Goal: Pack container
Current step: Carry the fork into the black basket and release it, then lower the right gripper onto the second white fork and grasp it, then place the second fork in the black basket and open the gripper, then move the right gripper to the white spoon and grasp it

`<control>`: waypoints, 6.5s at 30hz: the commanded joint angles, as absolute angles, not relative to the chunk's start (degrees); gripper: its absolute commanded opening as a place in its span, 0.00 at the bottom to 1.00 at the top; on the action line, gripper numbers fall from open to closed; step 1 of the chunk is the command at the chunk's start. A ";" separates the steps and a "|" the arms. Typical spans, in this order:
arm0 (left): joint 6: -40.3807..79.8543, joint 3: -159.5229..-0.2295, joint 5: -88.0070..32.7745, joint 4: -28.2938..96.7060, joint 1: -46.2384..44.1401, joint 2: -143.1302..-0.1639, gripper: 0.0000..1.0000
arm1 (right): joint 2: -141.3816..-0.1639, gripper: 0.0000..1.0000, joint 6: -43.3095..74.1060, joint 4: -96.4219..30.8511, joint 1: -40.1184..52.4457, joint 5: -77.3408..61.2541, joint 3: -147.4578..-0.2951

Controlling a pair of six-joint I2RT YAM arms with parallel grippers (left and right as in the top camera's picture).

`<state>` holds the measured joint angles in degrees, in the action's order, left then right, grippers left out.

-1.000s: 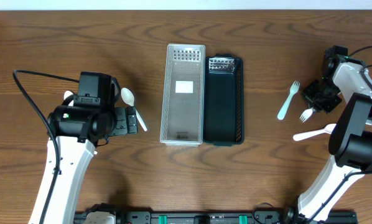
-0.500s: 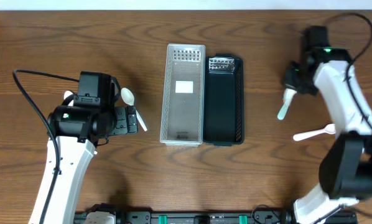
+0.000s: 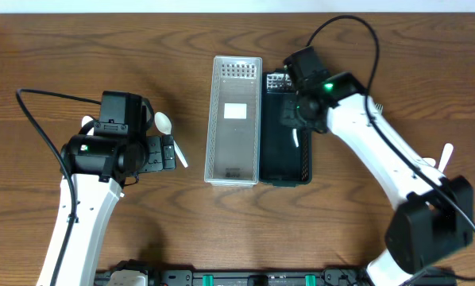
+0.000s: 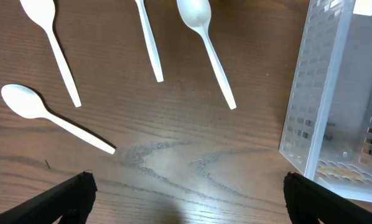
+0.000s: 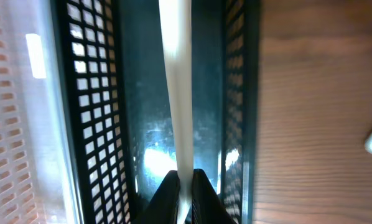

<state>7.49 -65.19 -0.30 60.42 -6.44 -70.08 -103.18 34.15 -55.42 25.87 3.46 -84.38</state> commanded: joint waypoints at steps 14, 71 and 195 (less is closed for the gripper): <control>7.62 -66.06 -0.64 60.53 -6.55 -70.41 0.98 | -104.86 0.60 27.38 -56.53 23.51 6.13 -96.40; 7.62 -65.87 -0.64 60.34 -6.55 -70.41 0.98 | -127.63 0.77 22.31 -53.56 -8.82 2.11 -95.85; 7.68 -65.87 -0.64 60.38 -6.55 -70.41 0.98 | -105.89 0.88 43.16 -51.05 -25.10 5.52 -66.96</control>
